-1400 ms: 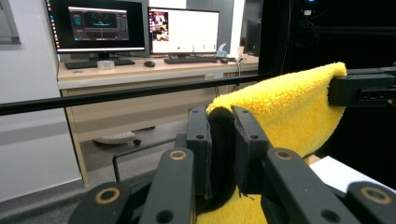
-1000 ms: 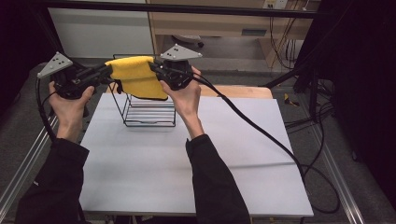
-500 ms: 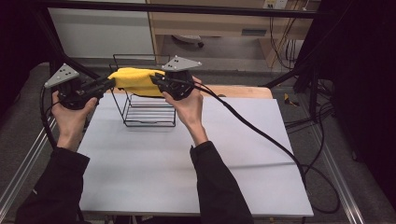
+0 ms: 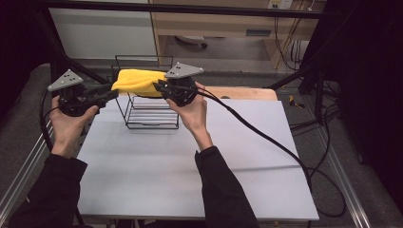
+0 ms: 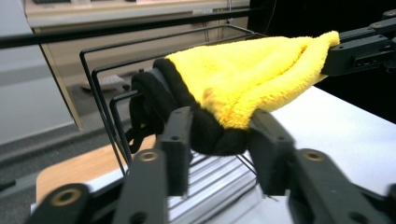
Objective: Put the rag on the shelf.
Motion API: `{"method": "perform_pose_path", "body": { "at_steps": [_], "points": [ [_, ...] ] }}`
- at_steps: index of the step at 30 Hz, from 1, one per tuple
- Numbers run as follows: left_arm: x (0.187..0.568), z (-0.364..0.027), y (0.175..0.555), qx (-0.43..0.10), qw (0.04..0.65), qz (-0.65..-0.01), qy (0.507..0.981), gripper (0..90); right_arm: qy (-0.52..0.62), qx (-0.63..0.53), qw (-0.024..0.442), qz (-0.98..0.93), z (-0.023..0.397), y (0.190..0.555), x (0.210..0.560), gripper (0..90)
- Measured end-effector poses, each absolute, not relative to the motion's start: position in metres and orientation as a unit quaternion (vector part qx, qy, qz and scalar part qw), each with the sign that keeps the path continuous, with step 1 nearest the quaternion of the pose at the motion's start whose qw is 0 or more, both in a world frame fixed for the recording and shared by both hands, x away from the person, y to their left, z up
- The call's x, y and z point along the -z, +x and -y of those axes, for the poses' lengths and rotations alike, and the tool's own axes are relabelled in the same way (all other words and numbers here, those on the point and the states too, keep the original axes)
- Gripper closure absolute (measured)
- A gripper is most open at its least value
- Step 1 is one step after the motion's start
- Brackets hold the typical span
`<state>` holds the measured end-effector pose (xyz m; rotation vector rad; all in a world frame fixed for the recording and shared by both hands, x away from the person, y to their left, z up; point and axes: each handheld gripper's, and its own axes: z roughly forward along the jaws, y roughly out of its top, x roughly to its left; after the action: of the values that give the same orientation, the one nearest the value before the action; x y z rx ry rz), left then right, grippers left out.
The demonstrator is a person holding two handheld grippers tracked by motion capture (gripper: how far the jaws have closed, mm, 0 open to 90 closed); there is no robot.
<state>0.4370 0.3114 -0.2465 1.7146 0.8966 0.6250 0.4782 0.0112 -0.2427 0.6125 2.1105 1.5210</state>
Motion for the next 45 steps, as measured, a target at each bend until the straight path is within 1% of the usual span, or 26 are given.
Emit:
{"method": "perform_pose_path", "body": {
  "at_steps": [3, 7, 9, 13, 16, 20, 23, 26, 28, 29, 32, 33, 36, 38, 41, 45],
  "points": [
    [0.240, -0.314, 0.436, -0.265, 0.528, -0.381, 0.711, 51.5, 0.220, -0.552, 0.234, -0.770, -0.011, 0.478, 0.244, 82.9],
    [0.231, -0.318, 0.436, -0.261, 0.541, -0.386, 0.700, 52.8, 0.213, -0.545, 0.237, -0.776, -0.012, 0.477, 0.247, 82.6],
    [0.231, -0.317, 0.437, -0.253, 0.541, -0.386, 0.703, 58.6, 0.210, -0.542, 0.239, -0.778, -0.013, 0.476, 0.248, 82.4],
    [0.238, -0.310, 0.444, -0.246, 0.529, -0.385, 0.715, 72.8, 0.210, -0.542, 0.238, -0.778, -0.013, 0.477, 0.250, 82.1],
    [0.245, -0.303, 0.450, -0.253, 0.513, -0.381, 0.727, 79.8, 0.206, -0.540, 0.237, -0.781, -0.012, 0.476, 0.250, 81.7],
    [0.251, -0.297, 0.455, -0.258, 0.503, -0.377, 0.734, 86.6, 0.201, -0.535, 0.239, -0.785, -0.012, 0.474, 0.251, 80.5],
    [0.254, -0.295, 0.456, -0.264, 0.497, -0.376, 0.736, 89.2, 0.200, -0.534, 0.236, -0.787, -0.011, 0.472, 0.251, 78.1],
    [0.258, -0.294, 0.457, -0.265, 0.494, -0.376, 0.738, 89.6, 0.199, -0.534, 0.231, -0.788, -0.010, 0.470, 0.250, 74.4],
    [0.260, -0.294, 0.459, -0.261, 0.494, -0.378, 0.738, 89.7, 0.197, -0.544, 0.224, -0.784, -0.009, 0.469, 0.247, 69.5],
    [0.261, -0.294, 0.459, -0.259, 0.493, -0.379, 0.739, 89.7, 0.201, -0.555, 0.214, -0.779, -0.008, 0.469, 0.245, 69.4],
    [0.265, -0.291, 0.461, -0.256, 0.489, -0.377, 0.744, 89.7, 0.208, -0.570, 0.201, -0.769, -0.007, 0.471, 0.241, 71.0],
    [0.266, -0.290, 0.461, -0.256, 0.488, -0.376, 0.745, 89.7, 0.212, -0.569, 0.196, -0.770, -0.008, 0.473, 0.241, 72.9],
    [0.272, -0.288, 0.462, -0.257, 0.484, -0.374, 0.748, 89.7, 0.225, -0.552, 0.190, -0.780, -0.012, 0.477, 0.248, 82.7],
    [0.275, -0.287, 0.464, -0.258, 0.483, -0.374, 0.749, 89.7, 0.234, -0.536, 0.189, -0.788, -0.015, 0.480, 0.256, 85.9],
    [0.280, -0.286, 0.466, -0.260, 0.485, -0.374, 0.747, 89.6, 0.249, -0.526, 0.187, -0.791, -0.019, 0.485, 0.269, 87.8],
    [0.286, -0.285, 0.470, -0.263, 0.482, -0.379, 0.745, 88.0, 0.265, -0.517, 0.199, -0.789, -0.022, 0.492, 0.281, 88.2]
  ]
}}
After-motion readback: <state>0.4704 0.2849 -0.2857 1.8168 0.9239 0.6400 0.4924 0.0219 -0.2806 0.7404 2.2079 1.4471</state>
